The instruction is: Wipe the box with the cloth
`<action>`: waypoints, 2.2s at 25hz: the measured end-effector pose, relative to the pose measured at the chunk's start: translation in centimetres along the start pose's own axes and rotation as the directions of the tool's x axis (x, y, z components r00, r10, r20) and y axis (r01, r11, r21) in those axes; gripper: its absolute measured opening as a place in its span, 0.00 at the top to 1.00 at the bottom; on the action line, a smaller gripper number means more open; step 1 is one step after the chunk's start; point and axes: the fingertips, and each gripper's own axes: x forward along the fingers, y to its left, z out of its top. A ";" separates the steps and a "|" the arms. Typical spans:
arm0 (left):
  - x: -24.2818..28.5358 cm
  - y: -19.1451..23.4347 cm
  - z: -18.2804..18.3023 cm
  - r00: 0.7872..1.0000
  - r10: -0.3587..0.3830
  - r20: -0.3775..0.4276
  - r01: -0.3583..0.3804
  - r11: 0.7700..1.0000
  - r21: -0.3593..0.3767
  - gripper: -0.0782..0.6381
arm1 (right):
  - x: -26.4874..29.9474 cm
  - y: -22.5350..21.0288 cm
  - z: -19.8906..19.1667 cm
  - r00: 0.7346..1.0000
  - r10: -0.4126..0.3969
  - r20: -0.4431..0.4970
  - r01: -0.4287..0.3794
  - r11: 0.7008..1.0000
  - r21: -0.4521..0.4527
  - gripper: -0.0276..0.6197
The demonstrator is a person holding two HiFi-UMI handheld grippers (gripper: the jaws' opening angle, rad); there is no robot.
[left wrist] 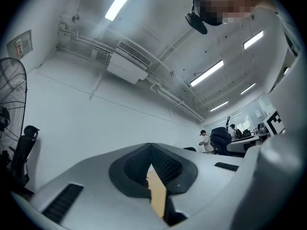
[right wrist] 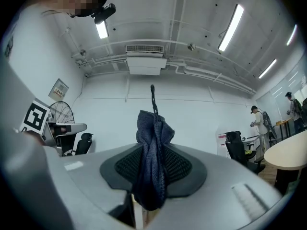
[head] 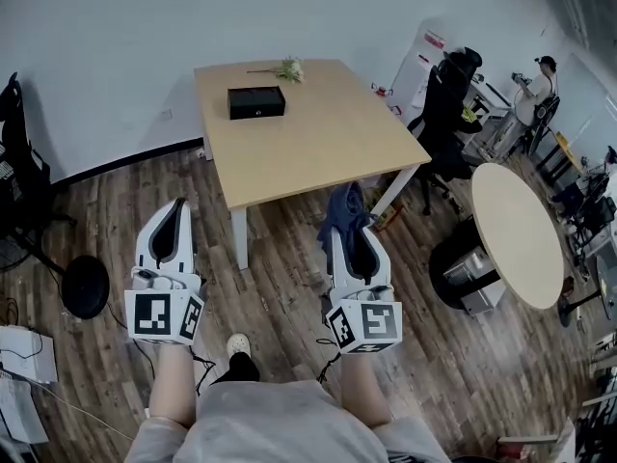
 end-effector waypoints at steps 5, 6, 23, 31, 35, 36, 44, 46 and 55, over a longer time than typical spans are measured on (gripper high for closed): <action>4.1 2.9 -0.9 1.000 -0.013 0.005 0.013 1.000 0.000 0.88 | 4.9 0.2 -0.7 1.000 -0.011 0.004 0.011 1.000 -0.002 0.74; 4.8 3.4 -1.1 1.000 -0.016 0.005 0.016 1.000 -0.002 0.88 | 5.7 0.3 -0.9 1.000 -0.013 0.004 0.013 1.000 -0.002 0.74; 12.8 10.6 -4.7 0.998 -0.070 -0.001 0.070 0.997 -0.013 0.88 | 15.8 3.1 -4.2 0.999 -0.032 -0.010 0.032 0.999 -0.005 0.74; 14.9 11.2 -6.2 0.998 -0.067 -0.011 0.066 0.998 -0.022 0.88 | 18.4 2.2 -5.4 1.000 -0.023 -0.021 0.023 1.000 -0.003 0.74; 17.3 11.8 -6.8 0.999 -0.049 -0.010 0.049 0.999 -0.014 0.88 | 21.3 1.2 -5.9 1.000 -0.007 -0.012 0.007 1.000 0.009 0.74; 18.1 12.0 -7.0 0.999 -0.047 -0.009 0.047 0.999 -0.011 0.88 | 22.1 0.8 -6.0 1.000 -0.004 -0.011 0.004 1.000 0.014 0.74; 25.4 12.3 -8.5 1.000 -0.028 0.007 0.028 1.000 0.000 0.88 | 29.1 -3.0 -7.0 1.000 0.027 -0.001 -0.027 1.000 0.013 0.74; 27.6 12.0 -9.0 1.000 -0.025 0.009 0.025 1.000 0.000 0.88 | 30.9 -4.4 -7.1 0.999 0.032 0.001 -0.032 0.999 0.014 0.74; 35.6 11.5 -10.9 1.000 0.016 0.010 -0.016 1.000 0.005 0.88 | 38.3 -9.4 -7.9 0.997 0.082 0.002 -0.082 0.997 0.014 0.74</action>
